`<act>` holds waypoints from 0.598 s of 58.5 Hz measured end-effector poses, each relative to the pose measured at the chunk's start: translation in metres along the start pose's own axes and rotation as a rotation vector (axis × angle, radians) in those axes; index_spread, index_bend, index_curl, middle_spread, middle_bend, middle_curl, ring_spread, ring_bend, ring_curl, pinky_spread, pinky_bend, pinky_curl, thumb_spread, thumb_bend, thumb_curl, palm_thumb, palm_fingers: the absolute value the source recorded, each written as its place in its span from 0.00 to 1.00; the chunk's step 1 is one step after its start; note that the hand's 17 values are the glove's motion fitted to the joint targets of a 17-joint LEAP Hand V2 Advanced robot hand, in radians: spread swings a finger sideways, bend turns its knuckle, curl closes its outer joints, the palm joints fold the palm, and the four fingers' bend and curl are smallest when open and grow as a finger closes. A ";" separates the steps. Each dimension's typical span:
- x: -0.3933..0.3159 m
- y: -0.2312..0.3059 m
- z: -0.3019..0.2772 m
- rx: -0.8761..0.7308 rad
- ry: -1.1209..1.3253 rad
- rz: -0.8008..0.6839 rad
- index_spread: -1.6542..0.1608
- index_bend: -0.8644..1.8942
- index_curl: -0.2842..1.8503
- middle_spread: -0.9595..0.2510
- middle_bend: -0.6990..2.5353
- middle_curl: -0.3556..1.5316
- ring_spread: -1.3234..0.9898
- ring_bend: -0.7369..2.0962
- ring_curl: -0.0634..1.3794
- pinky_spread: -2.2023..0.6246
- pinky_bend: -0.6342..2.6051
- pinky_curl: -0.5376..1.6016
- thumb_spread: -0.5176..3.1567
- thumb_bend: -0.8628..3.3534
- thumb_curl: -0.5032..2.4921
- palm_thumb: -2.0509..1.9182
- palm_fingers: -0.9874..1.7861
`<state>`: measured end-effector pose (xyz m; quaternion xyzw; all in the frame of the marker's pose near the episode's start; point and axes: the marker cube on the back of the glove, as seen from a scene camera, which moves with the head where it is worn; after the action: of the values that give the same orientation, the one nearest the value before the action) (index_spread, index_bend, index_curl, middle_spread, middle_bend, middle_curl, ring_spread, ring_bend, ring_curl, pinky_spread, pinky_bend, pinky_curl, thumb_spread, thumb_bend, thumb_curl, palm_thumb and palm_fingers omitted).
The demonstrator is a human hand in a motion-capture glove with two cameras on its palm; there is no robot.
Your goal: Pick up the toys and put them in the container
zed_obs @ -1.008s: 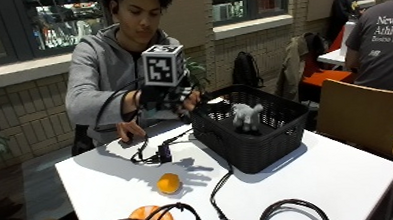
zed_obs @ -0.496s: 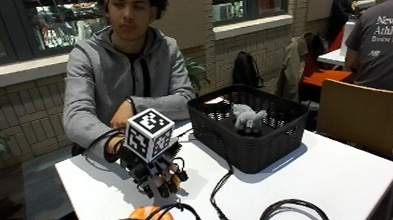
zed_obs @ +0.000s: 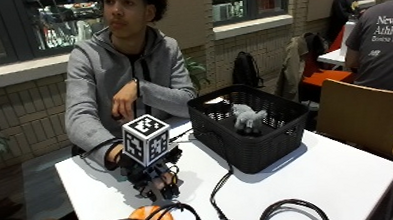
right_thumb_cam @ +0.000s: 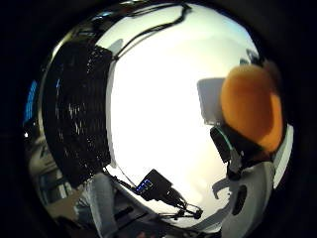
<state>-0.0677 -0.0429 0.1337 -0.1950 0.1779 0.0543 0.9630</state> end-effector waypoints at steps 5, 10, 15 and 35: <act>-0.011 0.002 -0.005 0.069 0.052 -0.046 0.82 0.62 0.36 0.80 0.26 0.41 0.49 0.44 0.25 0.71 0.54 0.41 0.56 0.23 0.28 0.64 0.44; -0.025 0.002 -0.025 0.150 0.006 -0.105 0.82 0.66 0.38 0.78 0.27 0.41 0.48 0.42 0.24 0.70 0.53 0.41 0.56 0.23 0.28 0.66 0.44; -0.045 0.000 -0.071 0.226 -0.028 -0.172 0.82 0.67 0.39 0.75 0.29 0.42 0.48 0.40 0.24 0.70 0.52 0.41 0.56 0.24 0.29 0.67 0.45; -0.212 0.037 -0.158 0.421 0.089 -0.615 0.82 0.66 0.40 0.69 0.31 0.46 0.46 0.38 0.25 0.70 0.49 0.41 0.56 0.24 0.28 0.68 0.47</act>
<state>-0.3227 -0.0786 0.0617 -0.0394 0.1598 -0.2839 0.9446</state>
